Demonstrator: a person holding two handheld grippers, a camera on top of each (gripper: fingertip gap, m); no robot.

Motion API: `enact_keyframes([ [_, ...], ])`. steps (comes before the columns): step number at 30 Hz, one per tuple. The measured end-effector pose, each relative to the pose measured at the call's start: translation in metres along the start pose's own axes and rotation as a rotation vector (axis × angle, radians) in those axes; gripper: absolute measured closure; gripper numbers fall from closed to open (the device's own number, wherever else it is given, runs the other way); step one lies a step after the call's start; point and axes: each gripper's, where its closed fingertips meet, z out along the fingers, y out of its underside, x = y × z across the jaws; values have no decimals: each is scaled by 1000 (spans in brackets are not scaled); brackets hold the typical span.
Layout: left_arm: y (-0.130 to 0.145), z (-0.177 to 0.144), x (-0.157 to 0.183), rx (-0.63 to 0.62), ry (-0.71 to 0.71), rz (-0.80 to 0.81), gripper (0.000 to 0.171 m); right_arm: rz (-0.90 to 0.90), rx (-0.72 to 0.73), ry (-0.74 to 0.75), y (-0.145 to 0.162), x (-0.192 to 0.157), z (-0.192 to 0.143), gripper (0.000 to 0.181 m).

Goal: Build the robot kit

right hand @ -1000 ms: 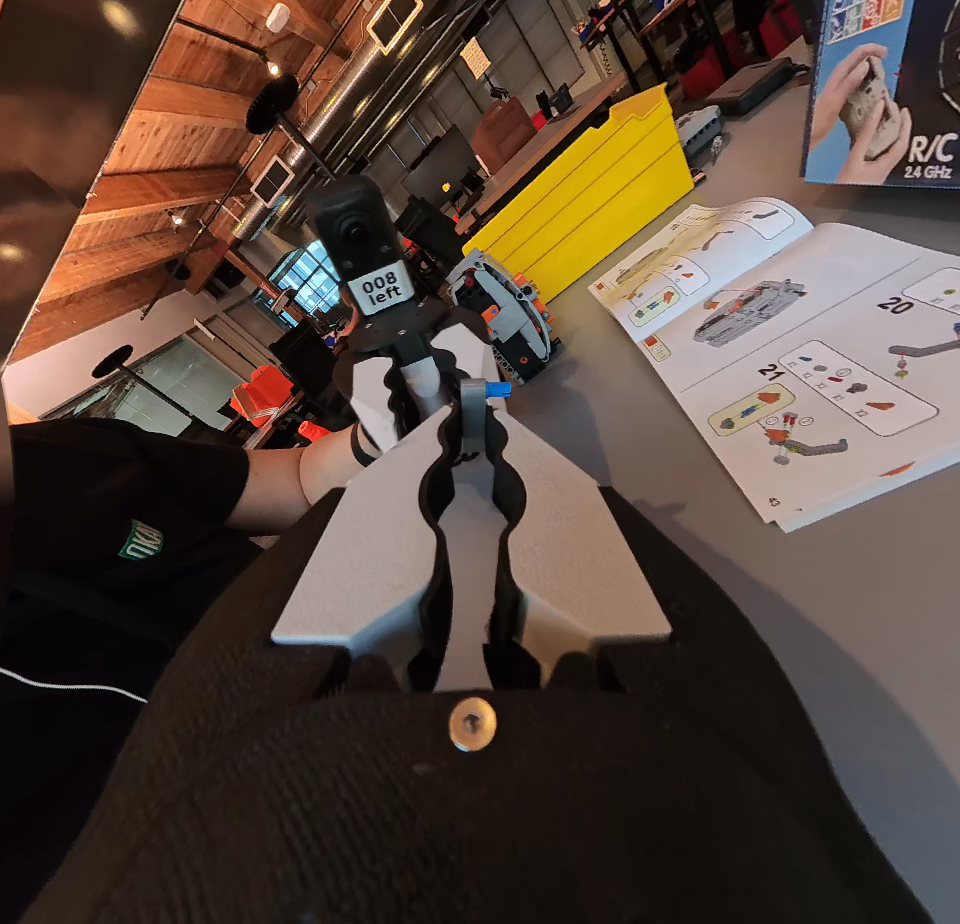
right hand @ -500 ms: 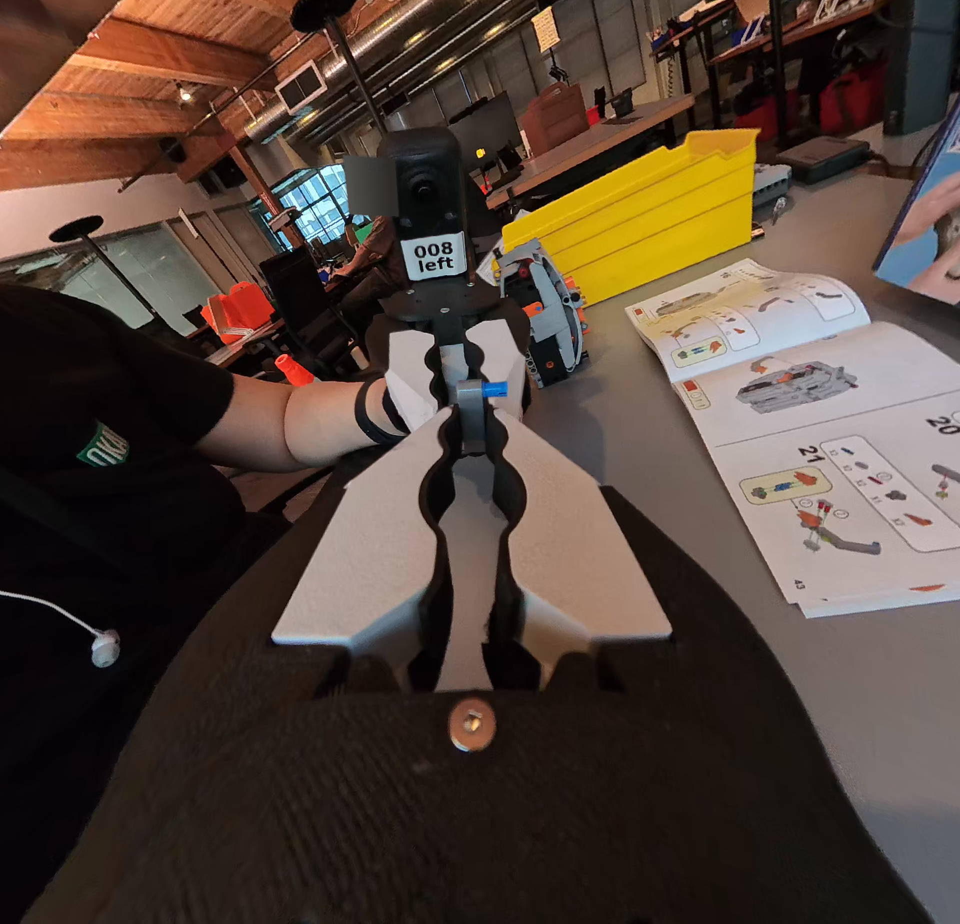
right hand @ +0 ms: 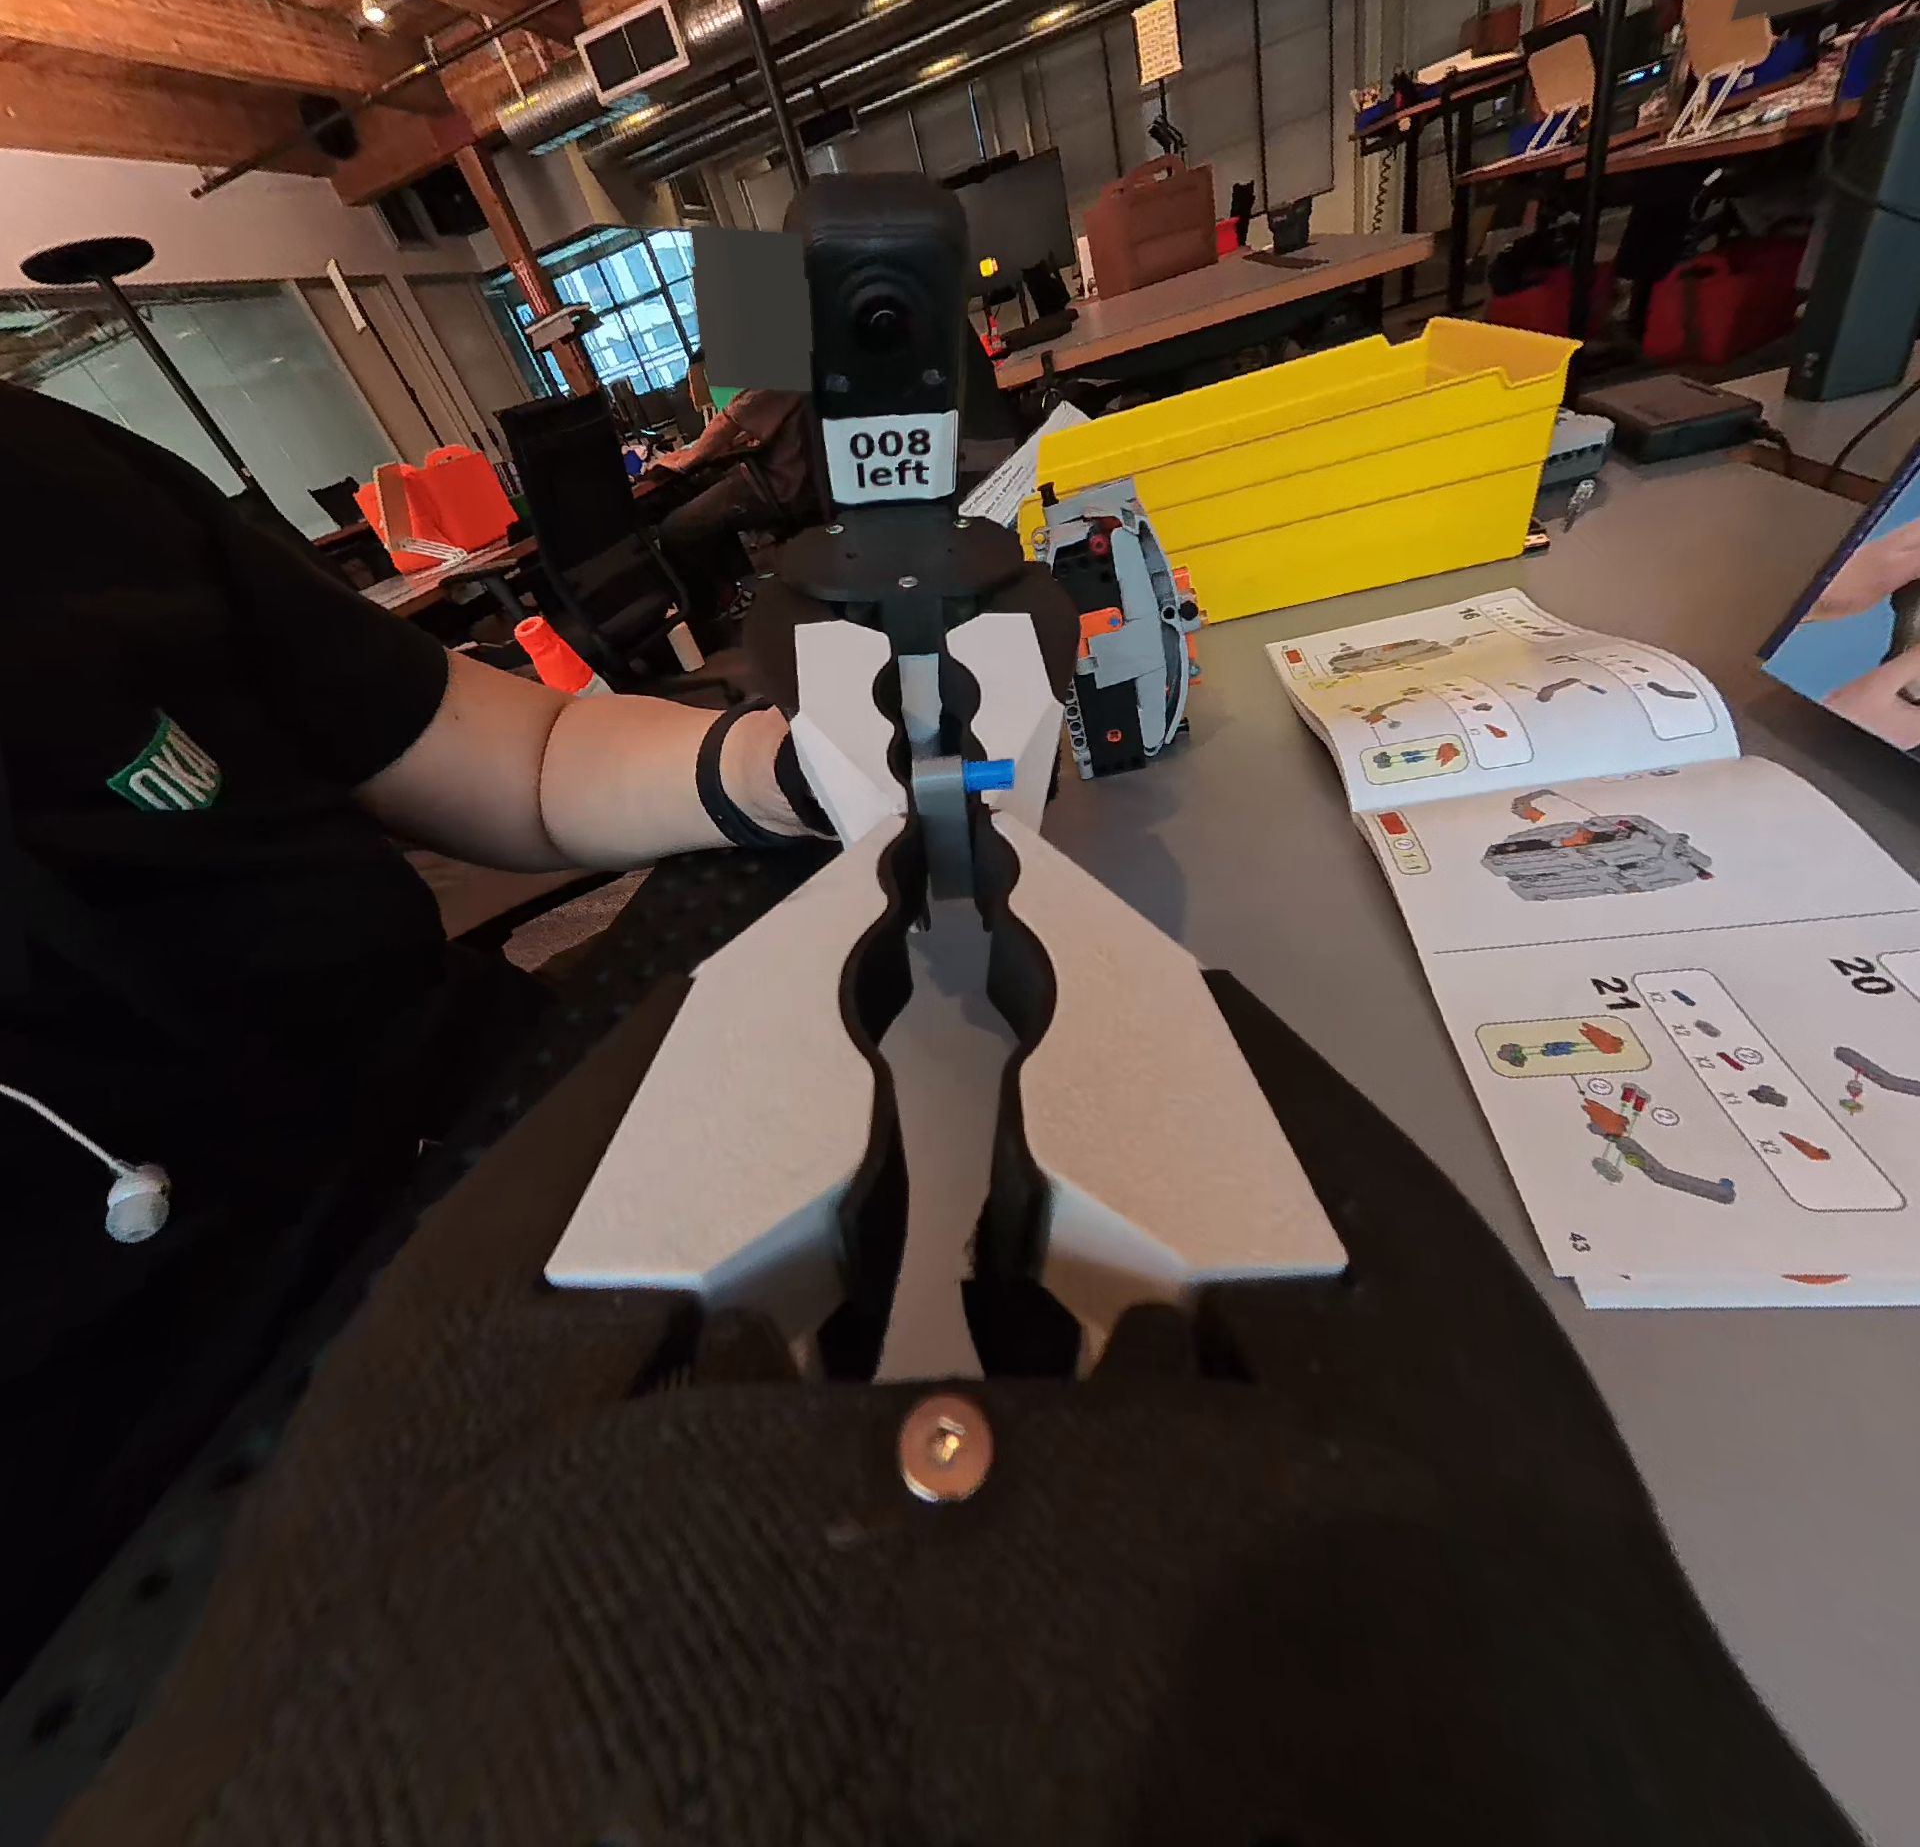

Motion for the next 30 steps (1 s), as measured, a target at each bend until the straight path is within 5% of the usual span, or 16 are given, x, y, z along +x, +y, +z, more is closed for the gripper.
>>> enact_keyframes([
  [23, -1, -1, 7, -5, 42, 31, 163, -38, -7, -32, -1, -9, 0, 173],
  [25, -4, -4, 6, 20, 40, 17, 149, 5, 20, -63, -5, -13, -1, 174],
  [30, -1, -8, 6, 0, 52, 21, 165, 58, 55, -72, -10, -9, -5, 174],
])
